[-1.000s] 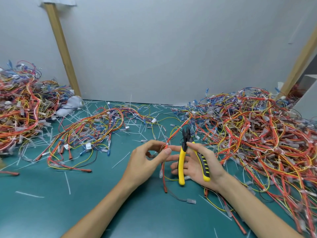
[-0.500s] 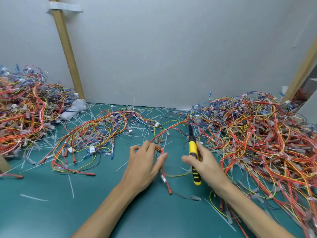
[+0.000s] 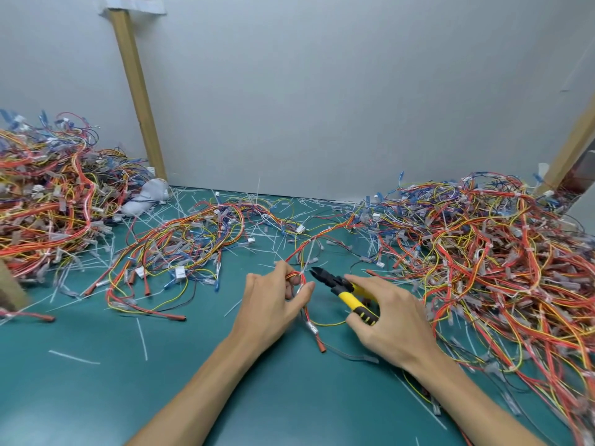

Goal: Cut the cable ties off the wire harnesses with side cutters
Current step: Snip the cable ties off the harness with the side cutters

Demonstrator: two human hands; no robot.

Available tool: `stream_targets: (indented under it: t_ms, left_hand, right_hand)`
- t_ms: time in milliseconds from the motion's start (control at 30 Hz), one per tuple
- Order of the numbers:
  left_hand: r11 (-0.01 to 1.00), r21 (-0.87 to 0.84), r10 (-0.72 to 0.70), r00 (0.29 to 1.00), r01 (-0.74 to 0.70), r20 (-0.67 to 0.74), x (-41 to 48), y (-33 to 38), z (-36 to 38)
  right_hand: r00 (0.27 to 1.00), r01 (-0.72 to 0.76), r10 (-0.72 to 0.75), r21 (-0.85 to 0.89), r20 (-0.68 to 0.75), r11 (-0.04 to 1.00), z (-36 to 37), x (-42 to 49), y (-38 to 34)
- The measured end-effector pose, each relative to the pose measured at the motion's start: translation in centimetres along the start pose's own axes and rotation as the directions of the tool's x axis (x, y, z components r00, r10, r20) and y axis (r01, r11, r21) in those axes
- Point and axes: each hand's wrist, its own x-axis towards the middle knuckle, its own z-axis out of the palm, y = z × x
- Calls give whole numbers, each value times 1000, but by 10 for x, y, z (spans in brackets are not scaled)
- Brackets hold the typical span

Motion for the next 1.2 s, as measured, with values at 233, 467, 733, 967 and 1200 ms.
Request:
stream_targets:
  t_ms: [233,467,733,967,1200]
  left_hand:
    - [1000,-6,-14,1000,14,-18,1,3,0]
    - [1000,5,-8,1000,8,1,1,4,-1]
    - [1000,-1,3,1000,-3,11,0,7,-3]
    - [1000,-18,21,1000,-21,-1,0,7,-3]
    - [995,71,89,972,-76,-217,-2,11,-6]
  right_hand:
    - [997,76,-76,-2,9,997,-1,0,-3]
    - [996,84,-84,12,-9,996,-1,-1,-6]
    - [995,94,-94,7,-15,996,0,-2,-5]
    - [997,66,-66,10,30,998,-1,-2,-6]
    - [993,-48,25,204,111,978,-5,3,-6]
